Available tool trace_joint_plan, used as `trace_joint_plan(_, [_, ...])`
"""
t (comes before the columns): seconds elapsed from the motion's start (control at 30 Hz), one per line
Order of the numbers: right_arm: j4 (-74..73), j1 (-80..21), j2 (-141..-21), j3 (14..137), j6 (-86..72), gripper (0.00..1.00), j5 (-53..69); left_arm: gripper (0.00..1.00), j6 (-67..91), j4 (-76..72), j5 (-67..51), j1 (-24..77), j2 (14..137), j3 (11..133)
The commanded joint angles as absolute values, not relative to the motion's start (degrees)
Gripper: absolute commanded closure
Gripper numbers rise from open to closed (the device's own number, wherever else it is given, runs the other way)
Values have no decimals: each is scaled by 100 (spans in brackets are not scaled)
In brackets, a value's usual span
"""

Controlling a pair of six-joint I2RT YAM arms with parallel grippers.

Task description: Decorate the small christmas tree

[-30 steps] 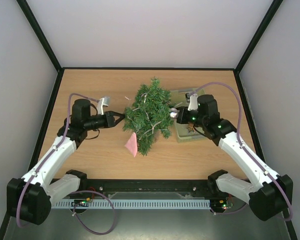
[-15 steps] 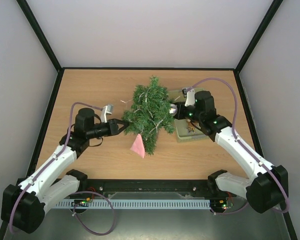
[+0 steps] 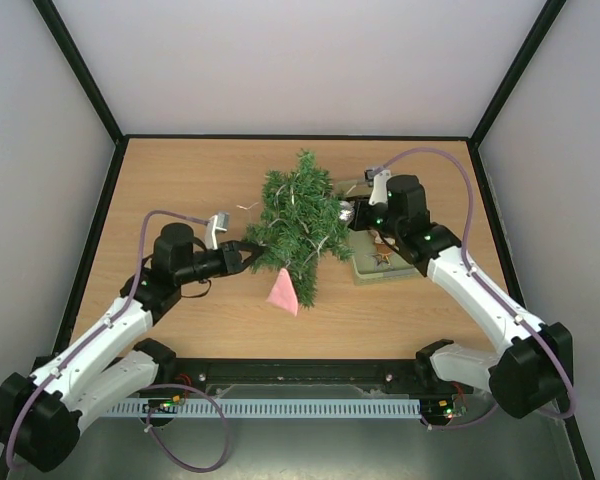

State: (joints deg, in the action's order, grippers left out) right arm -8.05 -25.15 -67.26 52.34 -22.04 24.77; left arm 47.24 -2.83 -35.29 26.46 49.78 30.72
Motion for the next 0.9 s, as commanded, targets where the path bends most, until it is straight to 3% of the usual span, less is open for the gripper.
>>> trace_joint_plan(0.0, [-1485, -2510, -6531, 5561, -1989, 98, 1321, 73, 4662, 241, -3028, 2655, 4741, 3295])
trace_joint_plan(0.33, [-2968, -2469, -5774, 6023, -1841, 98, -438, 66, 4331, 1061, -2549, 2376, 4503, 3845])
trace_joint_plan(0.43, [-3315, -2470, -5673, 6578, -1671, 98, -606, 60, 4243, 1165, -2544, 2272, 4461, 4042])
trace_joint_plan(0.6, [-3490, -2469, -5515, 7476, -1384, 98, 18, 53, 3750, 1586, -2334, 2259, 4462, 4611])
trace_joint_plan(0.87, [-2545, -2555, -5388, 7977, -1756, 98, 2317, 50, 3275, 1811, -2561, 2259, 4584, 5635])
